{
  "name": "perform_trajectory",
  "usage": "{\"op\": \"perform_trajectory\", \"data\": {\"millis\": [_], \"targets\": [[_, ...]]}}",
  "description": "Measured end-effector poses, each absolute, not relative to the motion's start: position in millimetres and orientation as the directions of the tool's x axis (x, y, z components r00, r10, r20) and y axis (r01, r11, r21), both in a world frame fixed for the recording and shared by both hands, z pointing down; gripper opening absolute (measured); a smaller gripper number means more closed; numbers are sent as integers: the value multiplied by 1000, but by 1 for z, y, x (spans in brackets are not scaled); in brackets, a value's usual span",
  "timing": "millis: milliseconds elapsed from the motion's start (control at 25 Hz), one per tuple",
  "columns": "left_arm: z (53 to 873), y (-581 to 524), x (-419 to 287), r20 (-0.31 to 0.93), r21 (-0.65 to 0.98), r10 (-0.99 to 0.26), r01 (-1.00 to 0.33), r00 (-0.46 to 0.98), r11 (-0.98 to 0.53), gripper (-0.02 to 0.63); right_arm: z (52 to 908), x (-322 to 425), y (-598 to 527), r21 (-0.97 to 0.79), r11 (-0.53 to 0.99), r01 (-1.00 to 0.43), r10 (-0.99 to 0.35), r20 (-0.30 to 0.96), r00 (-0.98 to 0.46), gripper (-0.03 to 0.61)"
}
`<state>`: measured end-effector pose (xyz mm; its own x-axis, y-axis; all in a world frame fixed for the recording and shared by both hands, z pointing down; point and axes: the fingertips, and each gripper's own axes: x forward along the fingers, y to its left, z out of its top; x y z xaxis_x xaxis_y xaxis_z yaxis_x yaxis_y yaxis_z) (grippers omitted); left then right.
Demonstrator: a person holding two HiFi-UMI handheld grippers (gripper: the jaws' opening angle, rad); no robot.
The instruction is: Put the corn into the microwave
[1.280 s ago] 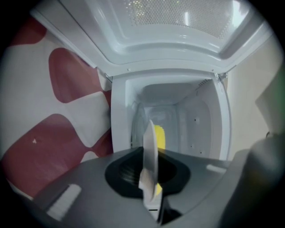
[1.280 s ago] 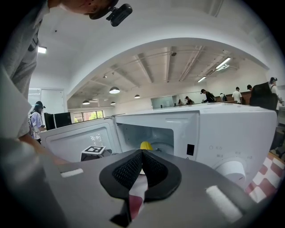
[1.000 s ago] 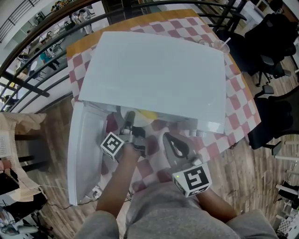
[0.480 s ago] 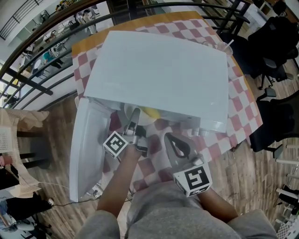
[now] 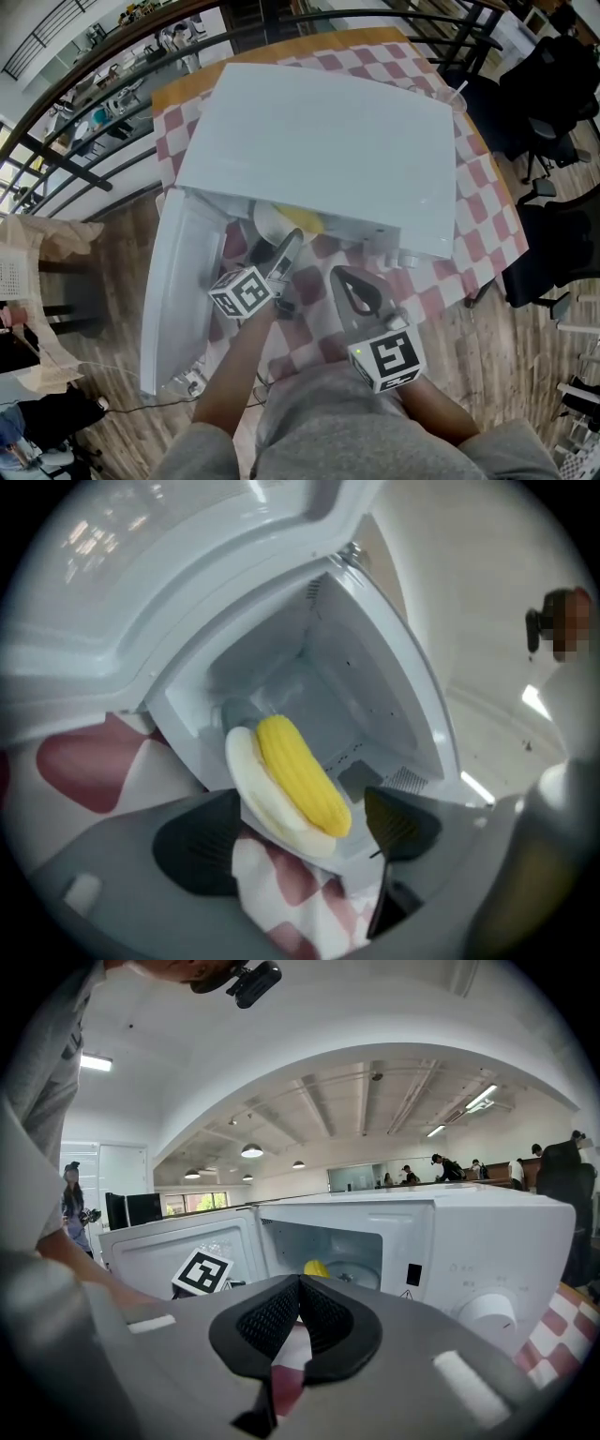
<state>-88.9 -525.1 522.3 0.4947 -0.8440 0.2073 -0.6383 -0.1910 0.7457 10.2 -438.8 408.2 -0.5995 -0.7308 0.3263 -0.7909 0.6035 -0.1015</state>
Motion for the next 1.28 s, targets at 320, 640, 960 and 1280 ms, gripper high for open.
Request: {"op": "perform_trajectory", "data": {"millis": [320, 640, 960, 1280], "targets": [[537, -514, -95, 390, 247, -841, -923, 374, -295, 445, 406, 9, -437, -97, 610, -787, -730, 320, -605, 0], [538, -522, -91, 392, 179, -844, -930, 366, -320, 436, 406, 17, -441, -95, 596, -797, -740, 318, -592, 0], [544, -542, -90, 438, 238, -837, -940, 327, -242, 356, 409, 23, -444, -100, 578, -810, -753, 316, -577, 0], [544, -546, -91, 501, 276, -813, -946, 295, -173, 299, 409, 25, -443, -102, 570, -815, -757, 322, -569, 0]]}}
